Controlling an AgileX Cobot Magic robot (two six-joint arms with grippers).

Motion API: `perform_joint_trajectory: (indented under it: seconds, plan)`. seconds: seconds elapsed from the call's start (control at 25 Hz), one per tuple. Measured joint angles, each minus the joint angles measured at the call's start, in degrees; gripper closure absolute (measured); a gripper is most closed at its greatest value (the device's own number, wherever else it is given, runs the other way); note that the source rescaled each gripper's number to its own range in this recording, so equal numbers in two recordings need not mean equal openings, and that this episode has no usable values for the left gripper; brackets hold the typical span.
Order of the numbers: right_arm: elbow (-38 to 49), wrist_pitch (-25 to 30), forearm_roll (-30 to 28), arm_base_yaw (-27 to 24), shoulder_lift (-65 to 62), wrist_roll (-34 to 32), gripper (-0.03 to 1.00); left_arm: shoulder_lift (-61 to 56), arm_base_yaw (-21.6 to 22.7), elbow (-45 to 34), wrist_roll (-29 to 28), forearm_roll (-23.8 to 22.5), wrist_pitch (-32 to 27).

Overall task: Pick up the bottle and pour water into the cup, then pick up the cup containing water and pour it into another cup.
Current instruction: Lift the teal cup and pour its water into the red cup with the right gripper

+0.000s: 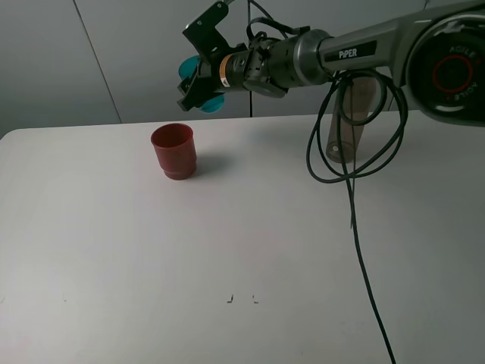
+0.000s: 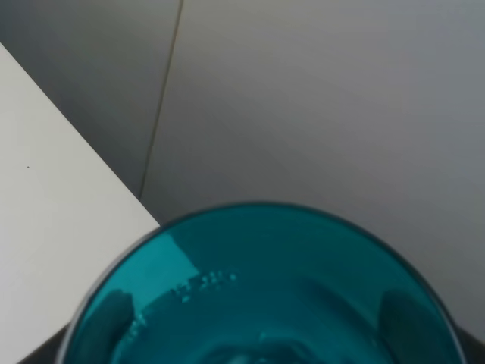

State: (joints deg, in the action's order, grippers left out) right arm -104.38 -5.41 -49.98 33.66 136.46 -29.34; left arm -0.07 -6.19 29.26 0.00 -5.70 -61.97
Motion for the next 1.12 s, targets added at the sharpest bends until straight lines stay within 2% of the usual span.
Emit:
perform_joint_trajectory:
  seconds: [0.72, 1.12]
  plan:
    - [-0.8, 1.1, -0.2, 0.3, 1.4, 4.0, 0.90, 0.0, 0.0, 0.0, 0.0, 0.0, 0.0]
    - [-0.8, 1.2, -0.7, 1.3, 1.4, 12.6, 0.90, 0.0, 0.0, 0.0, 0.0, 0.0, 0.0]
